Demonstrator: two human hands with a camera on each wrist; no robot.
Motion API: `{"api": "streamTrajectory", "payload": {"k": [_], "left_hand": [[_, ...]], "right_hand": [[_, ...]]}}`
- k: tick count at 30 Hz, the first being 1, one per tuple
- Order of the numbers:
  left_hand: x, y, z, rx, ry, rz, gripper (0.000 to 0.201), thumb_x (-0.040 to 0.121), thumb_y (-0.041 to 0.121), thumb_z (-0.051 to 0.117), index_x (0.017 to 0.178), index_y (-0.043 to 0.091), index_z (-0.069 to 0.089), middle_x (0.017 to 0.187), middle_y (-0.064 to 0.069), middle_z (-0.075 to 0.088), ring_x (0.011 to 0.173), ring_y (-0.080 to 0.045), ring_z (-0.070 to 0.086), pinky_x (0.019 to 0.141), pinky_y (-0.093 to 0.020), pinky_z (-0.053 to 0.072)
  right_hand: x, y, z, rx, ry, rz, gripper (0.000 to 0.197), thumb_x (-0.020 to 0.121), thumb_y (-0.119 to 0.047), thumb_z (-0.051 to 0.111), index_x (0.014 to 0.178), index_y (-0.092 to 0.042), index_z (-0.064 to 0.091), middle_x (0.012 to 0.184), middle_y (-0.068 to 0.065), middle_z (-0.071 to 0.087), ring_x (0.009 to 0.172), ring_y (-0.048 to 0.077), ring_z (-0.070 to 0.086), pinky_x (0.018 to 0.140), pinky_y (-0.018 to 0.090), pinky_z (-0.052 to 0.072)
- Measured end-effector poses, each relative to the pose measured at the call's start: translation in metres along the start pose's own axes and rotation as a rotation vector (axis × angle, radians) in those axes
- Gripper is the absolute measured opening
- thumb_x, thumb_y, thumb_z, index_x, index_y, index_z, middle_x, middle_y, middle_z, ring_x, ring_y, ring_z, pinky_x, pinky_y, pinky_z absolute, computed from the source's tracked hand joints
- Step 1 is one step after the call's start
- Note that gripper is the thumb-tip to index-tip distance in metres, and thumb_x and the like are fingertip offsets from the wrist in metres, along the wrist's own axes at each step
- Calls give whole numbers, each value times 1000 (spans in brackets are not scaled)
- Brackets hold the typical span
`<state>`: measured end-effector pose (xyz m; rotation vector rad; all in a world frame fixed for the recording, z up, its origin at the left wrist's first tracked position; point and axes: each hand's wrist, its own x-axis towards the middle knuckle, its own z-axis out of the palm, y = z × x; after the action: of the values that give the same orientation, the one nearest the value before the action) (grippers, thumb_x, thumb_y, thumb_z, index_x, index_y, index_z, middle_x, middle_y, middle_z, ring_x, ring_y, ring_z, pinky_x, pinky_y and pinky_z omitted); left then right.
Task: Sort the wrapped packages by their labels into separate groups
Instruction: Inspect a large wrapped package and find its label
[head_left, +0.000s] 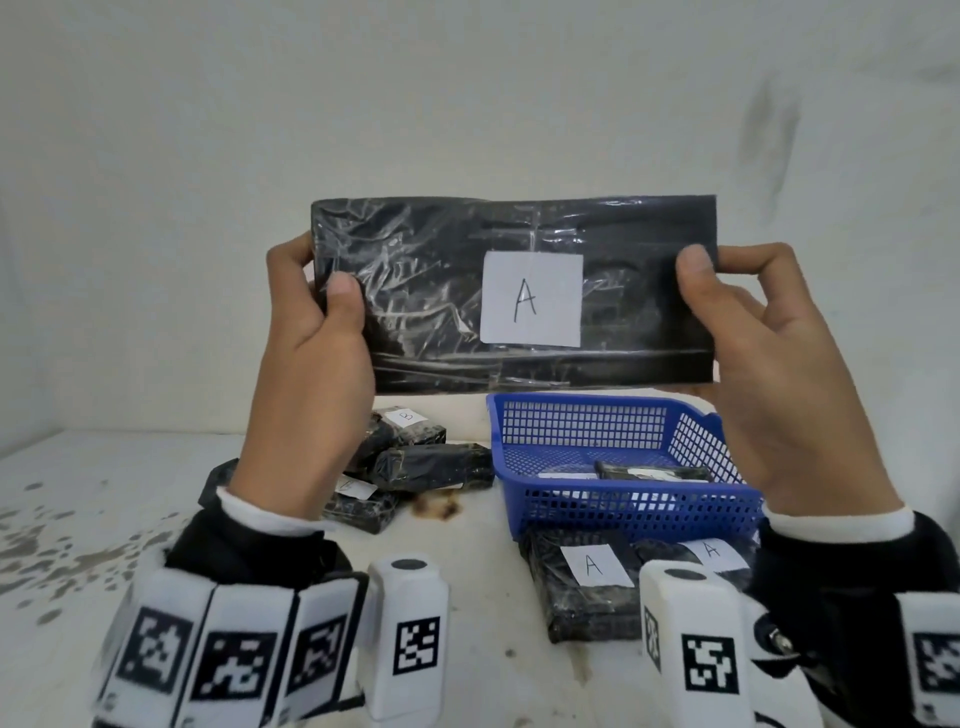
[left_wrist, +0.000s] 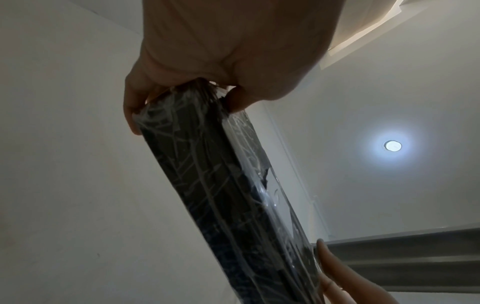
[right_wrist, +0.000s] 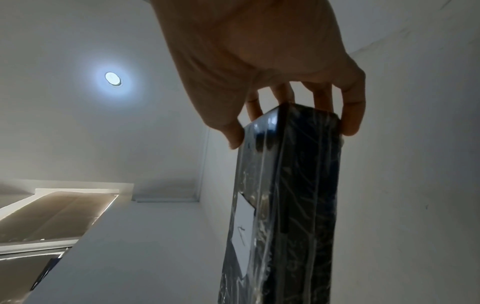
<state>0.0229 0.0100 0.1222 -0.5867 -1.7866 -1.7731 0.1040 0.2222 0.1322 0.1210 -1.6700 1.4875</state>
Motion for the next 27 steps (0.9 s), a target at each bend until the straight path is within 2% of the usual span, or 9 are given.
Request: {"api": "streamTrajectory", "payload": {"k": [3, 5, 7, 9, 12, 15, 20, 24, 27], "left_hand": [[-2, 2, 0, 25, -1, 4, 12, 105, 27, 31, 115, 33, 34, 101, 12, 61, 83, 12, 59, 66, -9, 41], [-5, 6, 2, 51, -21, 15, 11, 105, 29, 33, 115, 32, 32, 99, 15, 58, 78, 18, 57, 61, -2, 38], [-8, 9, 2, 68, -49, 28, 11, 104, 29, 35, 115, 29, 30, 96, 19, 54, 70, 26, 52, 57, 3, 35], [-10, 10, 2, 76, -75, 25, 15, 103, 31, 39, 114, 29, 29, 97, 18, 55, 72, 23, 54, 57, 3, 37], [-12, 11, 4, 117, -112, -2, 49, 85, 58, 55, 116, 33, 27, 111, 16, 58, 89, 11, 58, 65, -1, 40], [-14, 8, 6, 222, -56, 7, 69, 70, 58, 73, 113, 35, 24, 112, 17, 55, 92, 6, 57, 72, -14, 38], [-14, 8, 7, 250, -8, 23, 80, 61, 60, 79, 111, 28, 25, 109, 13, 54, 91, -6, 58, 68, -16, 39], [-15, 8, 8, 237, 11, 17, 88, 55, 64, 78, 110, 25, 22, 116, 4, 54, 100, -18, 59, 83, -29, 43], [-14, 4, 9, 219, 24, 16, 92, 55, 64, 79, 116, 25, 23, 121, 4, 53, 105, -17, 58, 86, -27, 42]], "right_hand": [[0, 2, 1, -65, 9, 1, 21, 90, -40, 67, 100, -29, 52, 103, 2, 76, 92, 18, 75, 85, 47, 61], [-1, 4, 3, -157, 42, -15, 29, 91, -45, 65, 110, -30, 50, 106, -1, 75, 92, 12, 74, 84, 39, 61], [-3, 5, 6, -223, 63, -34, 39, 91, -49, 63, 123, -33, 49, 109, -5, 73, 90, 4, 72, 76, 25, 61], [-6, 5, 10, -245, 52, -41, 52, 88, -53, 65, 135, -40, 46, 114, -10, 70, 93, 0, 70, 69, 14, 57], [-10, 5, 17, -288, 26, -60, 77, 75, -59, 74, 142, -43, 40, 121, -21, 64, 104, -6, 63, 81, 12, 52], [-11, 6, 21, -324, 22, -91, 86, 68, -57, 81, 141, -45, 37, 113, -34, 57, 96, -23, 55, 74, 0, 46], [-16, 7, 25, -361, 23, -86, 103, 56, -61, 86, 140, -42, 31, 123, -26, 55, 105, -10, 57, 75, 2, 42], [-18, 9, 29, -372, 22, -79, 100, 54, -65, 84, 133, -40, 28, 122, -19, 57, 100, -13, 53, 66, -7, 39], [-18, 8, 32, -355, 45, -79, 94, 53, -71, 78, 125, -44, 25, 121, -16, 57, 98, -9, 57, 64, -2, 42]]}}
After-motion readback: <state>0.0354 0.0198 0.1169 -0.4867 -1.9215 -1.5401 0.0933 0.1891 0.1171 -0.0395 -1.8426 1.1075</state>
